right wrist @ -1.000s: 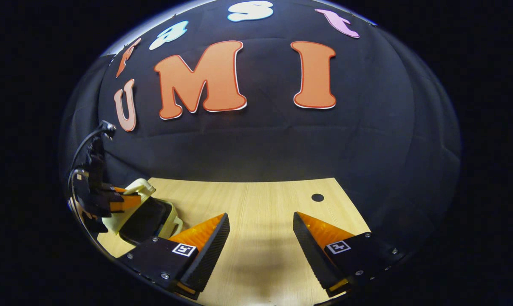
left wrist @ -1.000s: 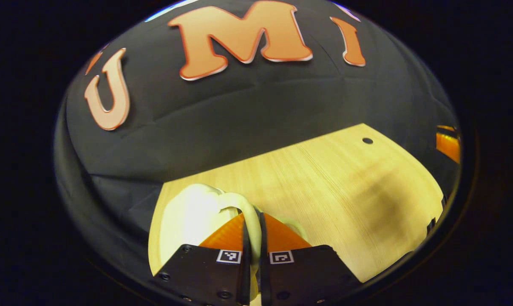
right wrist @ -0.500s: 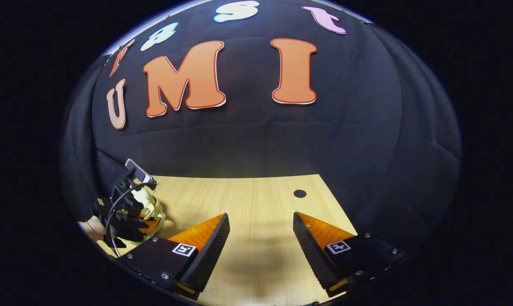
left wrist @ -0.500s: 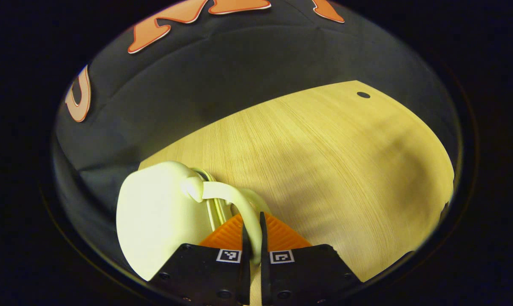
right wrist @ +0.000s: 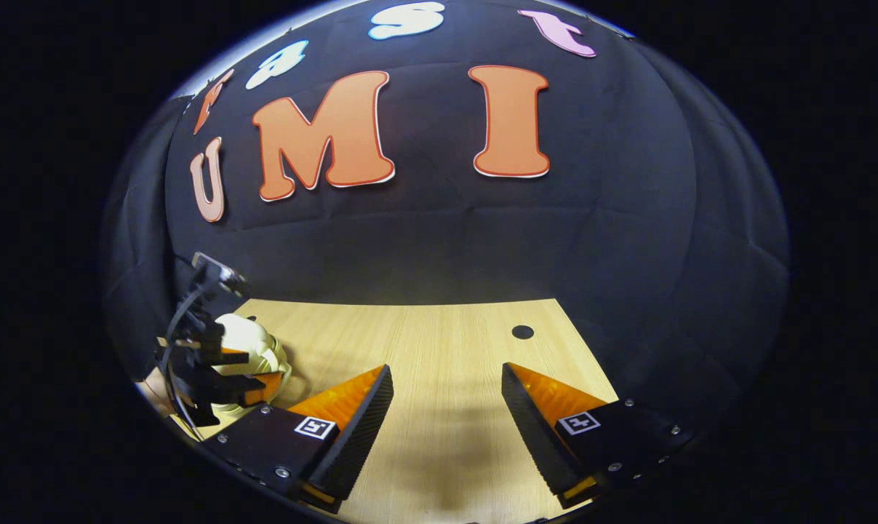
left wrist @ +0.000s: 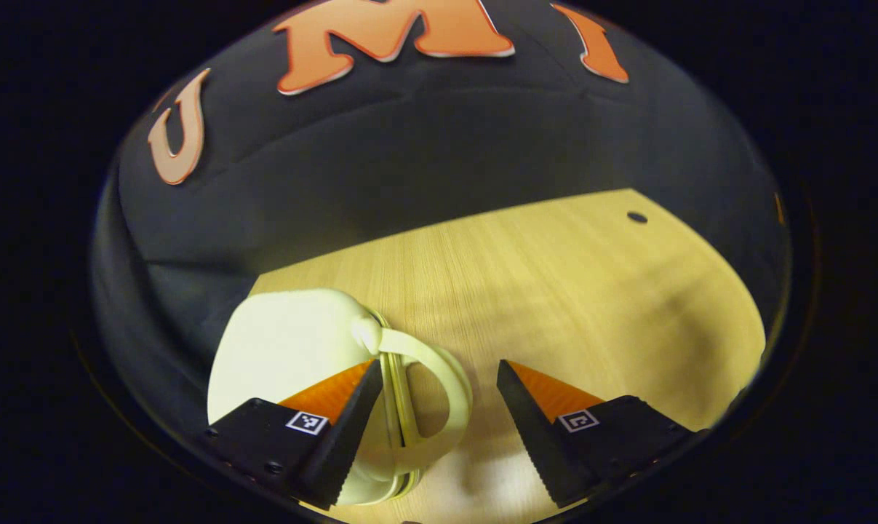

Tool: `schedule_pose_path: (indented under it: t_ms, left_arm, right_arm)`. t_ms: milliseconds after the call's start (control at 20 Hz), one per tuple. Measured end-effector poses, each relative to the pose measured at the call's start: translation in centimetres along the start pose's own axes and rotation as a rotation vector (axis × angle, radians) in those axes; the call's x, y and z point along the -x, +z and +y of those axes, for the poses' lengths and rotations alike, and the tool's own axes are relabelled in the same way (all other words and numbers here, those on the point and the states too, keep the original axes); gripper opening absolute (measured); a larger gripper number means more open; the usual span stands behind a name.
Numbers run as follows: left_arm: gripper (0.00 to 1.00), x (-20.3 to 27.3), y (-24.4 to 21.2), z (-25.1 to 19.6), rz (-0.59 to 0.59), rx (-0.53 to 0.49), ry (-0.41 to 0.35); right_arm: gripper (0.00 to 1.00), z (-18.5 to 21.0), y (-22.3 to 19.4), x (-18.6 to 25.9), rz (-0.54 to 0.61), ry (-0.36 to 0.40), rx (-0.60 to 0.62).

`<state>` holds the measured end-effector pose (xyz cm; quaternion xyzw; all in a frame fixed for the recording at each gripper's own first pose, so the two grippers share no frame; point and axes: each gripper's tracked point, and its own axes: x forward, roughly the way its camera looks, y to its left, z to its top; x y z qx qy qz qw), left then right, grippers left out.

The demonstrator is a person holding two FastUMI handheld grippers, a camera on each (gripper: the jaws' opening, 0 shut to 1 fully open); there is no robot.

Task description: First open the suitcase, pack the skin care products into it, and then close the suitcase.

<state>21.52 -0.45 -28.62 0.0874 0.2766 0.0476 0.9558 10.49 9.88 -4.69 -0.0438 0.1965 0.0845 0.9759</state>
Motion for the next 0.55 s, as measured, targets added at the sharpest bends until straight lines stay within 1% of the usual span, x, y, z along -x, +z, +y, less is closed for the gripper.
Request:
schedule_pose_path:
  t_ms: [200,350,450,550]
  left_arm:
    - [0.98,7.3,8.2,2.5,-0.256,0.128,0.036]
    - [0.98,12.8,12.0,4.2,-0.381,0.211,0.045]
    - [0.98,17.8,14.6,5.7,-0.458,0.224,0.058]
    - [0.98,21.3,16.0,7.5,-0.521,0.214,0.069]
  right_arm:
    - [0.96,2.7,1.9,0.7,-0.053,0.021,0.023]
    - [0.96,5.0,3.6,1.7,-0.113,0.021,0.053]
    - [0.95,6.5,4.6,2.7,-0.148,0.018,0.063]
    - [0.95,7.9,5.1,3.8,-0.169,0.018,0.065]
